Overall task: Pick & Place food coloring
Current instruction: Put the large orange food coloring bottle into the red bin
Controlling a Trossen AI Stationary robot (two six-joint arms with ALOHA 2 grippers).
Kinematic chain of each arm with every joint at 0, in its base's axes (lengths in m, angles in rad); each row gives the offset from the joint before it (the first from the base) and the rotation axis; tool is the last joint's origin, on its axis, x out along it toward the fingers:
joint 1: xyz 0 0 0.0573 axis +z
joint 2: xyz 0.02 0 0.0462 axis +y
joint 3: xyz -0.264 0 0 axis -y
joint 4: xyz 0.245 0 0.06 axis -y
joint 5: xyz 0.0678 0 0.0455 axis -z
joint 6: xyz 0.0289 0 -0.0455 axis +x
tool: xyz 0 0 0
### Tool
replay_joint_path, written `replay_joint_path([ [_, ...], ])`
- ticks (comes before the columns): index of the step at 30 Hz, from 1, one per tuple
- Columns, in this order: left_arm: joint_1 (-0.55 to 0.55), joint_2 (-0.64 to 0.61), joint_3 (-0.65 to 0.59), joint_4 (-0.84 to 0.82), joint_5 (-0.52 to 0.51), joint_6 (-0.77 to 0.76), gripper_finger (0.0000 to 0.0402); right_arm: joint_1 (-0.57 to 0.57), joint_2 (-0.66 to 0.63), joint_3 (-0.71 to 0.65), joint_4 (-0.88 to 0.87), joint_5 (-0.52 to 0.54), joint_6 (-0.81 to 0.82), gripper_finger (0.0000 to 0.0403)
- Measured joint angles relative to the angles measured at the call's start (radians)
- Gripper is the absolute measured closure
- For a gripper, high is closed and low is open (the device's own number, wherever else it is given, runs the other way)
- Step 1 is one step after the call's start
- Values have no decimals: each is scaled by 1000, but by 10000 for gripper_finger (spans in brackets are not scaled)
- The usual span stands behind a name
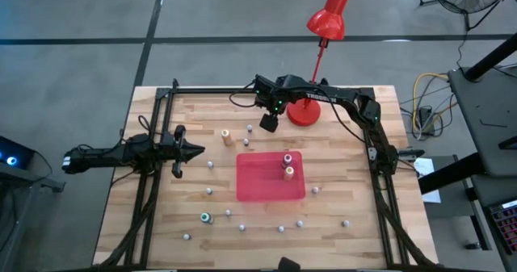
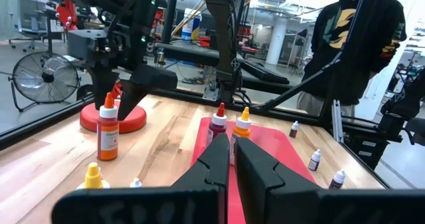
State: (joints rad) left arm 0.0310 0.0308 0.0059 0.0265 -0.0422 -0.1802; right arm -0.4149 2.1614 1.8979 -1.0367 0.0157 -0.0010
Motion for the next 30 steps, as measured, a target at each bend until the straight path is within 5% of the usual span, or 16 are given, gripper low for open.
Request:
replay_joint_path([
  [22, 0, 0, 0, 0, 0, 0, 402, 0, 0, -1, -1, 4, 0, 287],
  [30, 0, 0, 0, 0, 0, 0, 402, 0, 0, 10, -7, 10, 18, 289],
])
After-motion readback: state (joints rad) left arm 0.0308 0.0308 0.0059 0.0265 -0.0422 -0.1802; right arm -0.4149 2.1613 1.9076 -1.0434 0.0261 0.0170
